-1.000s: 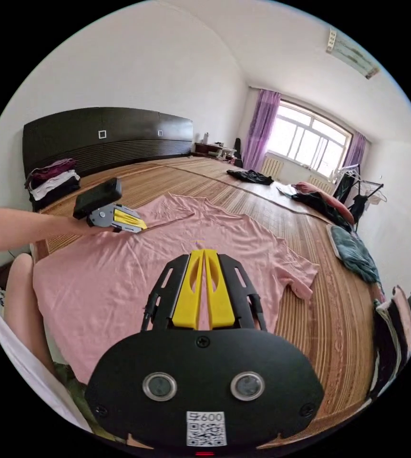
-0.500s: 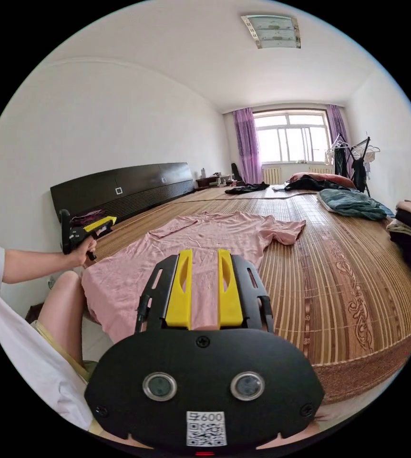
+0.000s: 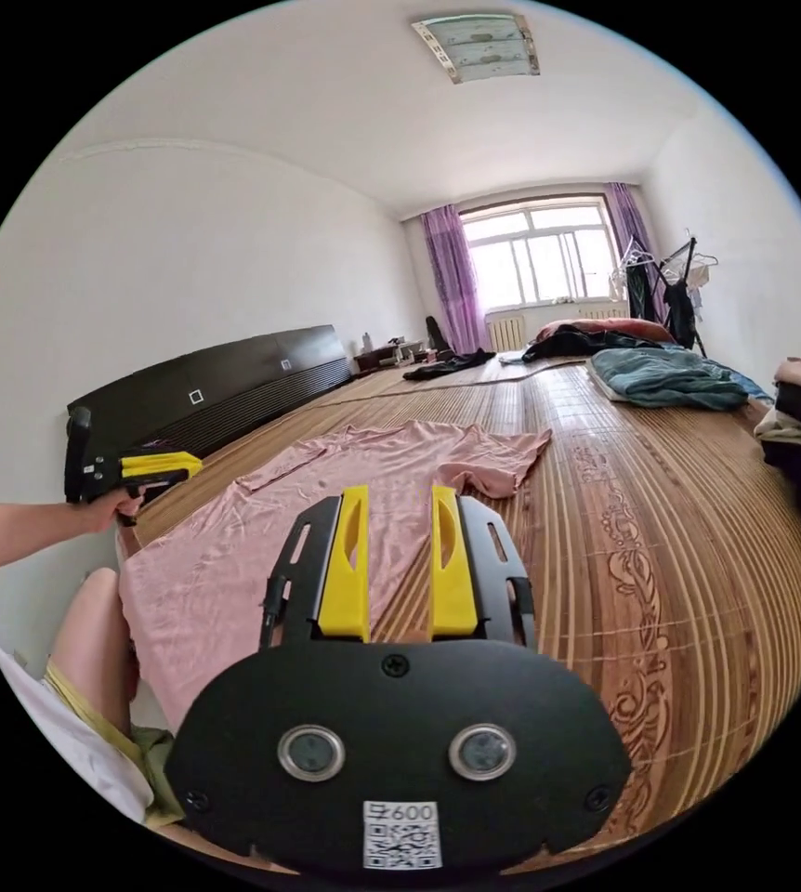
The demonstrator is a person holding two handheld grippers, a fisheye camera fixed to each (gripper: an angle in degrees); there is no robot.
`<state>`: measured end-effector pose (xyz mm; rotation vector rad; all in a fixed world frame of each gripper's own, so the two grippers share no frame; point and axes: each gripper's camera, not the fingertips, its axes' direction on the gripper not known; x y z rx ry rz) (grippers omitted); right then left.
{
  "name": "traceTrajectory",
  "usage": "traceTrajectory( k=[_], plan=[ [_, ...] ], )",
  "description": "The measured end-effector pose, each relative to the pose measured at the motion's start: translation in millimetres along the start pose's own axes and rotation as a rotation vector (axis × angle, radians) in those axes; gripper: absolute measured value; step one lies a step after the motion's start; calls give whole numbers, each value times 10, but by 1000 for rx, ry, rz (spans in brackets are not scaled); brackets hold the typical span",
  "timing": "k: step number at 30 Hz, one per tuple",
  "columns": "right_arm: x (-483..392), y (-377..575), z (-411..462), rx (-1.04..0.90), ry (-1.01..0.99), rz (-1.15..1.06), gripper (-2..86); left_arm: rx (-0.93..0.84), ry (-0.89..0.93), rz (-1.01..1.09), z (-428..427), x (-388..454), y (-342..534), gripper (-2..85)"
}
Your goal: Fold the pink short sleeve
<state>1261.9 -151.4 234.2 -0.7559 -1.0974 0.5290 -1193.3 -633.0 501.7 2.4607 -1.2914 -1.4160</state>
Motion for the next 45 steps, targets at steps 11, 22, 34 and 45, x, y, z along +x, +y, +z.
traceTrajectory(
  k=[11, 22, 34, 45],
  plan=[
    [1159, -1001, -774, -2, -166, 439, 75, 79, 450, 35, 2955, 1741, -2277, 135],
    [1099, -1537, -1346, 40, -274, 591, 17, -236, 512, -158, 5378, 2041, -2384, 116],
    [214, -2170, -1429, -155, -129, 357, -8, -217, 644, -189, 6125, 974, -1624, 47],
    [-3, -2358, -1677, -125, -232, 379, -8, -34, 770, -463, 5632, -1024, -1095, 12]
  ],
)
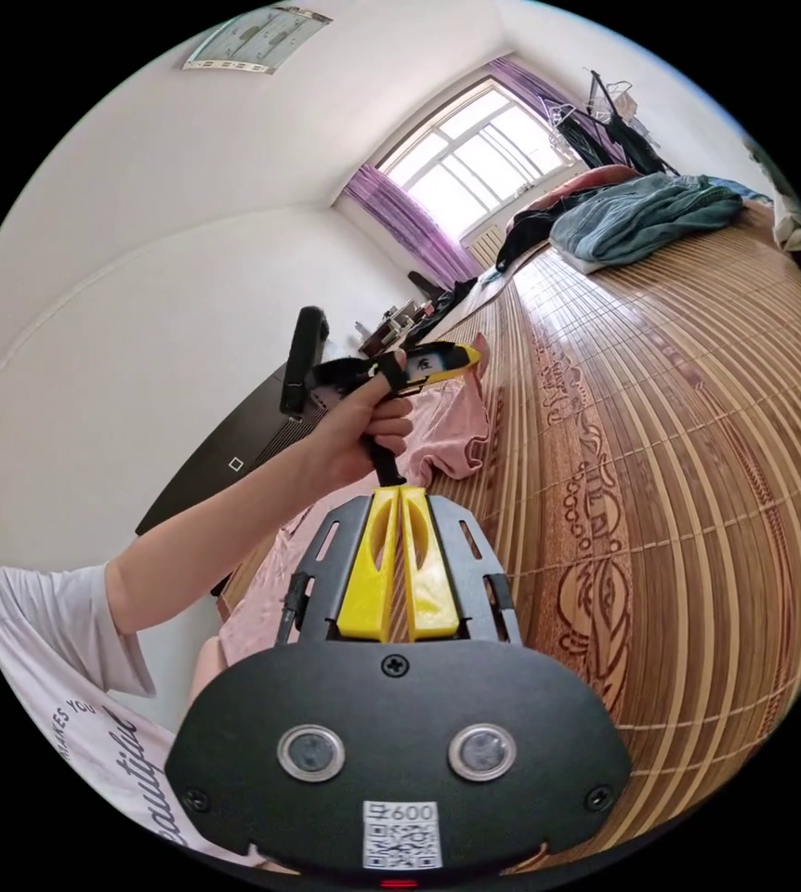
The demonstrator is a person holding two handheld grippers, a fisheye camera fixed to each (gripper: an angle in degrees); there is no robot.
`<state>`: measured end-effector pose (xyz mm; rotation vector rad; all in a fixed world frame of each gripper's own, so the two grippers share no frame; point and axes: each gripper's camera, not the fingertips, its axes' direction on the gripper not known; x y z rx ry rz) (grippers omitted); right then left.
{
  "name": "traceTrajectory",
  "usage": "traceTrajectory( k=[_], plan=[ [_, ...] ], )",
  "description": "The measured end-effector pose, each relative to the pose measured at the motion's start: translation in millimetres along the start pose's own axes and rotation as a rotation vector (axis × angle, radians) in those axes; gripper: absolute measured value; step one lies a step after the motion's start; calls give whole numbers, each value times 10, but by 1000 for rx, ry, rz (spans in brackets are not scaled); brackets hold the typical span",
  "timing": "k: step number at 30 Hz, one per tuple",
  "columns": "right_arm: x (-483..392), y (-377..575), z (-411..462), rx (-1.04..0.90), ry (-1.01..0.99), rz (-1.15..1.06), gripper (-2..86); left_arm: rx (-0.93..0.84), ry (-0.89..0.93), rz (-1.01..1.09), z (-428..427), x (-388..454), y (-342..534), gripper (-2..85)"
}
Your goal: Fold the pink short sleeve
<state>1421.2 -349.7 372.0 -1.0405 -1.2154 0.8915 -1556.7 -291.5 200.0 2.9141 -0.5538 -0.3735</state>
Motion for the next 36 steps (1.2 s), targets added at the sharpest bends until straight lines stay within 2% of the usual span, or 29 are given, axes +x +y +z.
traceTrajectory(
  k=[2, 8, 17, 22, 30, 33, 36],
  plan=[
    [-80, -1, -24, 5, 1, 7, -8, 66, 8, -46, -643, -397, -21, 11],
    [-310, -7, -10, -12, 15, 1, -9, 80, 66, -80, -1907, -1077, -44, 11],
    [-531, -3, 4, -5, 14, 25, -8, 87, 83, -37, -3265, -1574, -199, 13],
    [-654, 13, 40, -1, 30, 34, -8, 41, 59, 0, -3654, -1803, -210, 14],
    [-865, 17, 166, -43, 34, 14, -8, 29, 82, -88, -3878, -2284, -412, 26],
    [-904, 19, 170, -38, 34, 22, -8, 17, 46, -148, -3891, -2390, -450, 57],
    [-939, 25, 168, -29, 32, 32, -8, -1, -69, -252, -3965, -2502, -484, 122]
  ],
)
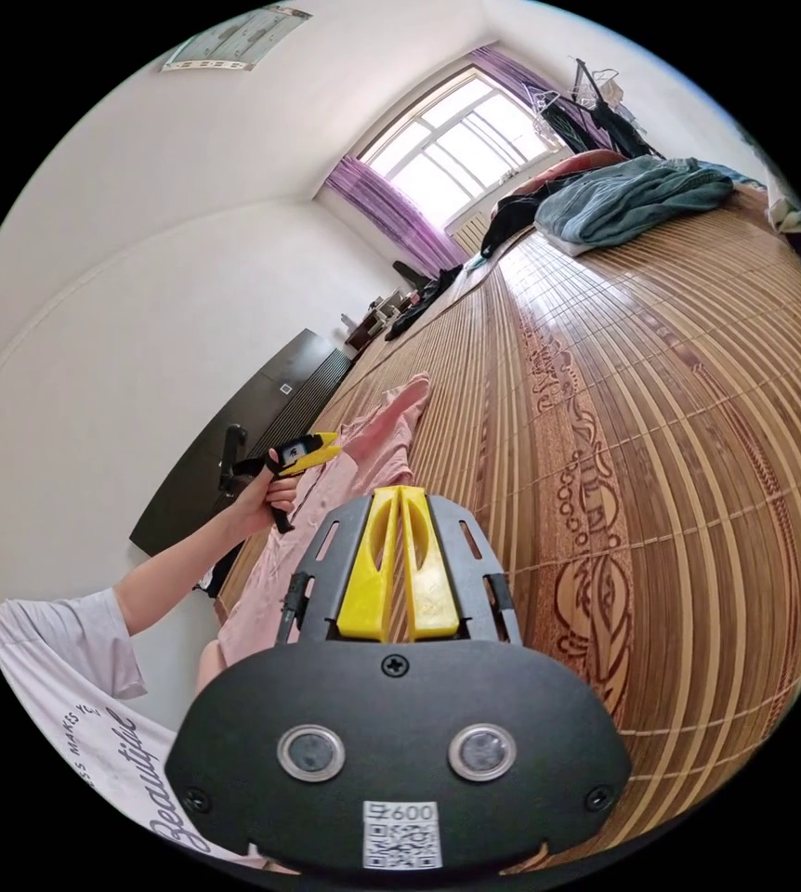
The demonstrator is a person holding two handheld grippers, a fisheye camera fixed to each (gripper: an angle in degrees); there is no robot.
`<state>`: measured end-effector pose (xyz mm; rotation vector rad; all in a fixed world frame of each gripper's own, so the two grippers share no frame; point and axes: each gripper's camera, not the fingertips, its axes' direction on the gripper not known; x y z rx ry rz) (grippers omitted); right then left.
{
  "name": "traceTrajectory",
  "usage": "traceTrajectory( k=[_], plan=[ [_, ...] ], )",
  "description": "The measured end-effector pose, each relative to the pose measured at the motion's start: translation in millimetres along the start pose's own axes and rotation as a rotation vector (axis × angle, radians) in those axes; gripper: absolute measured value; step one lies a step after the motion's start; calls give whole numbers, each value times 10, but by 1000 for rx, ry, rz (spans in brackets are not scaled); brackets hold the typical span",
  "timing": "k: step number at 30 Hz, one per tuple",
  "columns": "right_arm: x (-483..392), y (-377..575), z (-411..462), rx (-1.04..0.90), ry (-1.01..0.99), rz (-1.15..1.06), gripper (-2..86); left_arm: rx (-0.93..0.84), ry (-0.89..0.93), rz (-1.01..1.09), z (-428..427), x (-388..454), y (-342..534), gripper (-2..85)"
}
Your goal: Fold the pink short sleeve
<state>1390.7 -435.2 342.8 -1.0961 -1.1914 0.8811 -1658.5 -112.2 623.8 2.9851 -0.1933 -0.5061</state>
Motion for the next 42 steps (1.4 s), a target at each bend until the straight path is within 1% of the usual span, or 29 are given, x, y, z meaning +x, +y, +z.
traceTrajectory(
  k=[2, 3, 5, 6, 8, 10, 13, 15, 16, 18, 20, 21, 22, 23, 24, 26, 27, 29, 31, 33, 34, 35, 36, 38, 39, 40, 41, 42],
  plan=[
    [-29, 2, 7, 3, 0, 6, -8, 25, -117, 25, -128, 122, -14, 132],
    [-37, 2, 10, 2, 1, 8, -8, 26, -148, 52, -145, 205, -15, 134],
    [-70, 3, 26, -1, 2, 12, -8, 5, -254, 237, -110, 745, 15, 138],
    [-78, 3, 29, -2, 1, 12, -8, 4, -279, 288, -91, 908, 35, 138],
    [-112, 8, 40, -5, -1, 13, -8, 44, -334, 470, -17, 1515, 112, 140],
    [-137, 9, 42, -6, -5, 11, -8, 79, -342, 527, 68, 1800, 74, 142],
    [-148, -2, 44, -8, -14, 20, -8, 22, -365, 517, 373, 1875, -276, 145],
    [-140, -12, 40, -10, -30, 30, -8, -19, -386, 476, 549, 1700, -521, 144],
    [-130, -17, 33, -8, -40, 39, -8, -49, -384, 422, 647, 1486, -684, 142],
    [-109, -26, 25, -3, -55, 58, -8, -141, -309, 344, 832, 1072, -898, 135],
    [-88, -34, 27, -3, -75, 79, -8, -300, -199, 280, 1103, 577, -1047, 87],
    [-88, -35, 28, -3, -78, 82, -8, -297, -199, 288, 1107, 522, -1058, 64],
    [-98, -36, 34, -5, -80, 83, -8, -223, -191, 330, 1020, 487, -1062, 37],
    [-120, -37, 44, -8, -75, 79, -9, -150, -159, 353, 913, 470, -1091, 28],
    [-132, -38, 51, -10, -71, 76, -9, -130, -135, 344, 871, 443, -1130, 26],
    [-193, -43, 90, -24, -52, 60, -9, -103, 12, 255, 781, 224, -1353, 20],
    [-207, -45, 100, -28, -48, 56, -9, -103, 40, 217, 780, 133, -1409, 19],
    [-249, -47, 125, -37, -39, 47, -9, -136, 136, 25, 876, -370, -1572, 19],
    [-260, -47, 129, -35, -42, 49, -9, -150, 157, -102, 963, -769, -1582, 20],
    [-258, -47, 127, -30, -49, 57, -9, -170, 131, -165, 1065, -1069, -1527, 24],
    [-256, -48, 127, -27, -54, 63, -9, -205, 81, -198, 1143, -1233, -1483, 28],
    [-254, -48, 129, -26, -58, 69, -9, -201, 41, -193, 1172, -1350, -1447, 34],
    [-255, -47, 130, -25, -61, 71, -9, -190, 40, -186, 1173, -1397, -1435, 36],
    [-271, -44, 139, -23, -62, 75, -9, -124, 79, -218, 1121, -1590, -1409, 62],
    [-278, -43, 143, -23, -60, 75, -9, -99, 71, -230, 1082, -1620, -1408, 72],
    [-295, -41, 153, -22, -55, 73, -9, -39, 25, -222, 987, -1611, -1425, 85],
    [-315, -42, 167, -24, -48, 69, -8, -4, -16, -152, 942, -1502, -1494, 91],
    [-324, -42, 175, -26, -44, 68, -8, -6, -34, -111, 956, -1426, -1551, 91]
  ],
)
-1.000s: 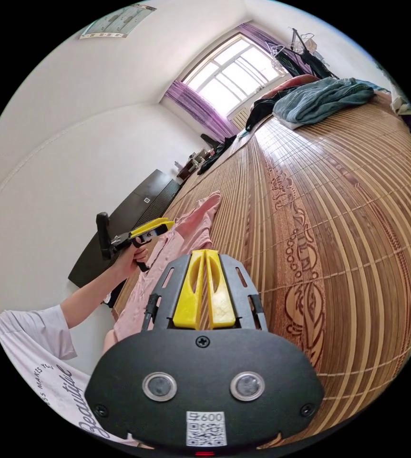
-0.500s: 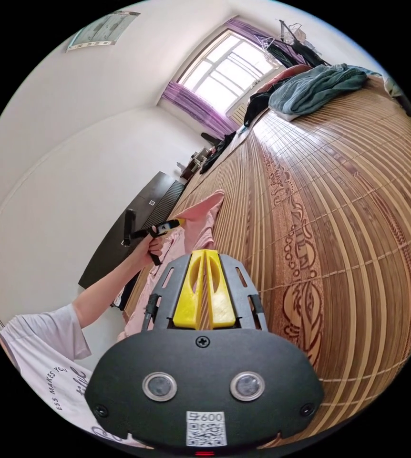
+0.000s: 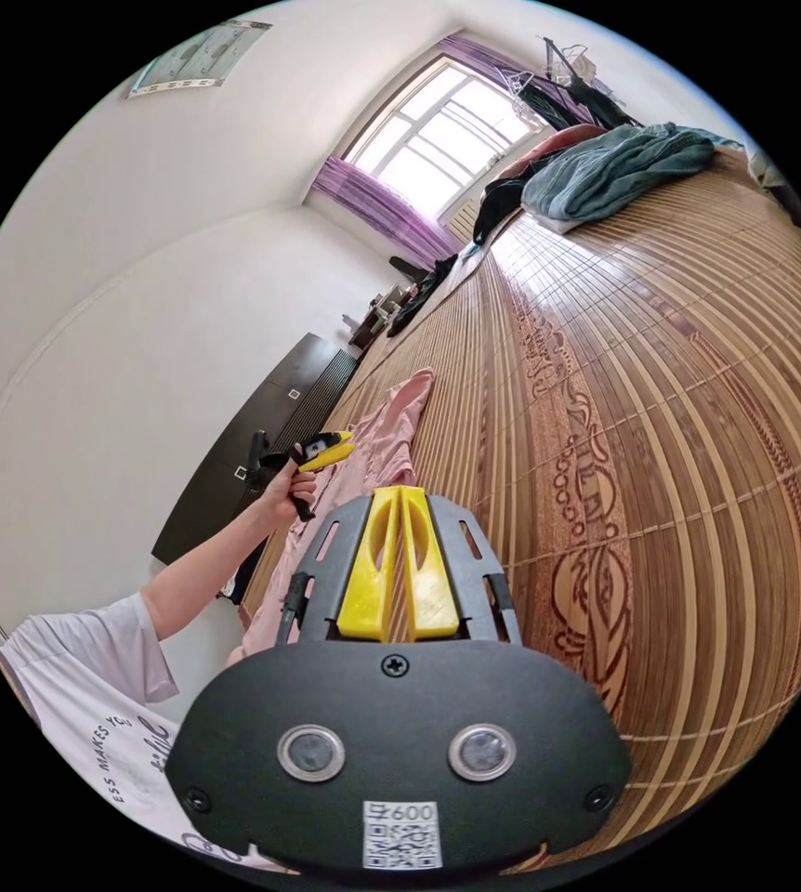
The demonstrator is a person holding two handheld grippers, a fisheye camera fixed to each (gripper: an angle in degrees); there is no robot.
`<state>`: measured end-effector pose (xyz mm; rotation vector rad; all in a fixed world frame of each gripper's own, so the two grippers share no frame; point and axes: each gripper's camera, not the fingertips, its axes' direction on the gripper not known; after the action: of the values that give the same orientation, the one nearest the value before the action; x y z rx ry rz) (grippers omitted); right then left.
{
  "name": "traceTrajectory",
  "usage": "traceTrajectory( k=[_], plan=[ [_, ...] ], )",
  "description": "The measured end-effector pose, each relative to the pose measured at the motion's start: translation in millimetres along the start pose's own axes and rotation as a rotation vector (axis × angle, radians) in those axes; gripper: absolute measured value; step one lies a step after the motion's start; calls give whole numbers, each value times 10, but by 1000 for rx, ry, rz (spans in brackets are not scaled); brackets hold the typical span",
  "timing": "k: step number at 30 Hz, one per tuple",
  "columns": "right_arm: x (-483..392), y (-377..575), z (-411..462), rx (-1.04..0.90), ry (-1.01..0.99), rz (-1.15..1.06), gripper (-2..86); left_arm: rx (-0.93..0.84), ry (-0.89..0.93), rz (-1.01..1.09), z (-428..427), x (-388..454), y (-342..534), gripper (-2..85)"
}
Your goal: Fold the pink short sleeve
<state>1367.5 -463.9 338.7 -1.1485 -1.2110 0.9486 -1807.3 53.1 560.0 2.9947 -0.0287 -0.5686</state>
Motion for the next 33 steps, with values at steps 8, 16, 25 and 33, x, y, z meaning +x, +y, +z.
traceTrajectory(
  k=[8, 16, 25, 33],
  plan=[
    [-86, -38, 106, -39, 16, -18, -8, -144, 25, 329, 1289, 1505, -818, 118],
    [-158, -104, 221, -90, 17, -49, -9, -286, -160, 429, 2488, 1787, -1018, 98],
    [-238, -131, 296, -112, 35, -53, -9, -192, -11, 374, 2738, 1312, -1157, 21],
    [-276, -159, 325, -116, 34, -52, -9, -354, 7, 402, 3062, 1020, -1230, 66]
  ],
)
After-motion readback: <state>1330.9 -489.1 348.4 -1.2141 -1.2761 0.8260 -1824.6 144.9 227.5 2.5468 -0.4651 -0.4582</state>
